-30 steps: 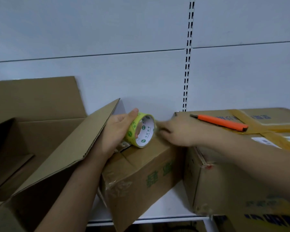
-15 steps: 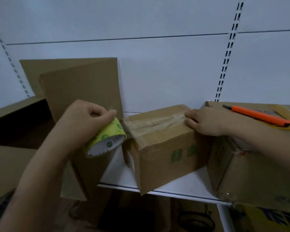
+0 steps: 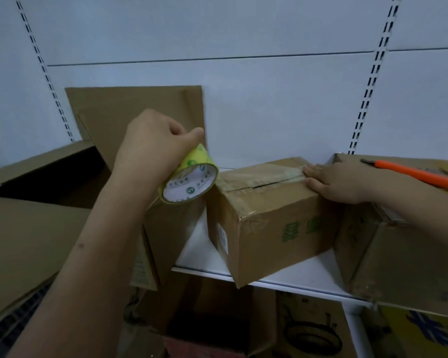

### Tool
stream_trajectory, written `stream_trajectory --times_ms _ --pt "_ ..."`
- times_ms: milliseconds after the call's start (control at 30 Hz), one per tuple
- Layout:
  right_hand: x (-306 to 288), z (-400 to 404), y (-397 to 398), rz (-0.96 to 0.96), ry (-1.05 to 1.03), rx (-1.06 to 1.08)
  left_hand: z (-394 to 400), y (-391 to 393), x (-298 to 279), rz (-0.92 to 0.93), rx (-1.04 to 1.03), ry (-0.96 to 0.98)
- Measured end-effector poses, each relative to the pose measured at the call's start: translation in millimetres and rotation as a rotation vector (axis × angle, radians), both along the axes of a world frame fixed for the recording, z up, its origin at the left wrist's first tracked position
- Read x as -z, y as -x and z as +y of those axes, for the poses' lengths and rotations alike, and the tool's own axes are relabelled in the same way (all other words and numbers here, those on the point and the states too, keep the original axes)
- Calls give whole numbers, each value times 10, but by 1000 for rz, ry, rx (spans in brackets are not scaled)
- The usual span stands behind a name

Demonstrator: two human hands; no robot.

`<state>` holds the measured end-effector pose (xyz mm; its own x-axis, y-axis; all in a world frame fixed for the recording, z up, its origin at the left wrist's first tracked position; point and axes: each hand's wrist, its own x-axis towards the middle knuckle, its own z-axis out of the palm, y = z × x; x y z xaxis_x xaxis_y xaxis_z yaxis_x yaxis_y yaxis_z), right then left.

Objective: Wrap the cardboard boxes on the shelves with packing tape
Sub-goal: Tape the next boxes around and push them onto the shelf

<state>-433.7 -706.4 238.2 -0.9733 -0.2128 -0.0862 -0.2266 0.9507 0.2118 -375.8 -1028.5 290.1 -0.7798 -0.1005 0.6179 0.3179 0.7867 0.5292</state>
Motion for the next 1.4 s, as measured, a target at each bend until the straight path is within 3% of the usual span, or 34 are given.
stream_trajectory --times_ms 233,367,467,533,700,867,967,1100,1200,1333,1400 --pt "-47 -28 49 -39 -48 21 -5 128 524 -241 -116 131" --pt "-83 -98 78 -57 -105 16 -40 189 610 -349 -51 139" --pt "-12 -173 115 -100 27 6 16 117 660 -437 47 142" --pt "6 -237 181 -149 135 -29 63 21 778 -500 138 42" --pt "-13 -377 408 -201 158 -18 103 -131 1086 -586 302 -561" --pt "-34 -906 -2 -79 283 -48 246 -268 1307 -727 381 -706" --pt "126 -1199 -363 -117 281 -171 361 -348 1366 -700 497 -944" --pt "229 -1101 -302 -82 274 -242 630 -434 1464 -694 548 -1039" --pt "195 -990 -169 -117 218 -303 770 -381 1567 -674 459 -953" --pt "236 -892 -52 -81 205 -325 847 -467 1630 -846 466 -1016" --pt "240 -908 -58 -60 226 -317 882 -466 1660 -766 436 -964"
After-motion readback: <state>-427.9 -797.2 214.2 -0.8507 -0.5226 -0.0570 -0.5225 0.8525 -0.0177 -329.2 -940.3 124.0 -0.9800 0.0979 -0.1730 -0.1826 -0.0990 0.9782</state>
